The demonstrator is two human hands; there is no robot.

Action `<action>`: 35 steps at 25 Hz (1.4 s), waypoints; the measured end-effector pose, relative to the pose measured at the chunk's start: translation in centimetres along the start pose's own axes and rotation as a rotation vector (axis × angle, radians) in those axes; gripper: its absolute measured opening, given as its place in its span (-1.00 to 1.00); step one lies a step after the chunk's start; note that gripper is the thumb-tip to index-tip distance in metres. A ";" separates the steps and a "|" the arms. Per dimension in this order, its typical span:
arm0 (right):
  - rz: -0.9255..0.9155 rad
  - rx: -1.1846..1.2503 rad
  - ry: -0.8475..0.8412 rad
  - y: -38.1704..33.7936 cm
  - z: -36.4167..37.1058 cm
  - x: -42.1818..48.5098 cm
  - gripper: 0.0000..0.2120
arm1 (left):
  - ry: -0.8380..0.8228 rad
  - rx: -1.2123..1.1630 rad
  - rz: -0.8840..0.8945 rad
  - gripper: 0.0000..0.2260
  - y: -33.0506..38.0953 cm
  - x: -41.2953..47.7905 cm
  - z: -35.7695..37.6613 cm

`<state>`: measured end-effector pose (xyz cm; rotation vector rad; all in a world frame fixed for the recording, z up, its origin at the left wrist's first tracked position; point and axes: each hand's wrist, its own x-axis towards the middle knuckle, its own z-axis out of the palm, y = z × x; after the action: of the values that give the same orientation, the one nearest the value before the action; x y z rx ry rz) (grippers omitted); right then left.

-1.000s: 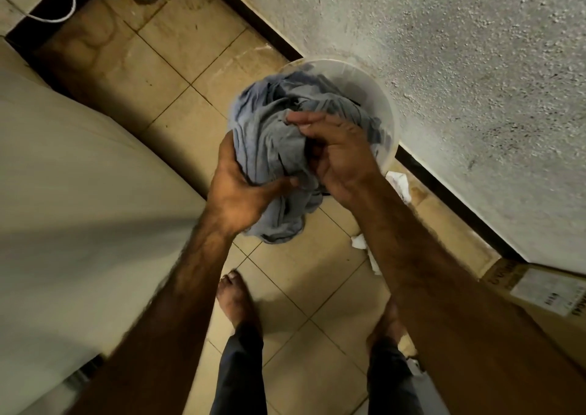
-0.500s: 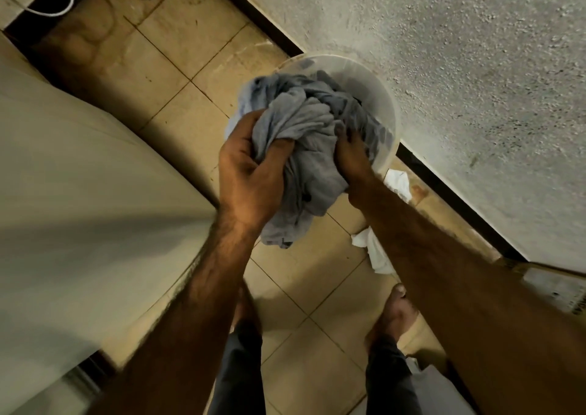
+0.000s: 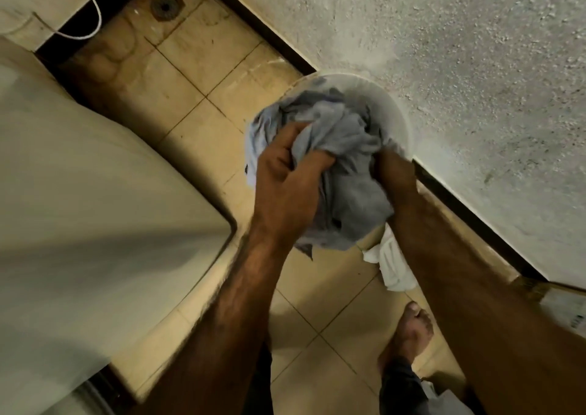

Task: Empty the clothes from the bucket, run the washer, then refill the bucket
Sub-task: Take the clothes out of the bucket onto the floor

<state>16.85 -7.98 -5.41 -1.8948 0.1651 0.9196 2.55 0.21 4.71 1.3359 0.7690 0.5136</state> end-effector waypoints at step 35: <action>0.136 0.117 0.077 3.0 3.0 -5.0 -0.73 | 0.278 1.008 0.092 -0.82 -2.1 0.7 -0.9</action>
<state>10.34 -8.39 -5.01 -1.8284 0.3896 0.9081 2.15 0.98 2.47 2.2626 1.2856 0.3883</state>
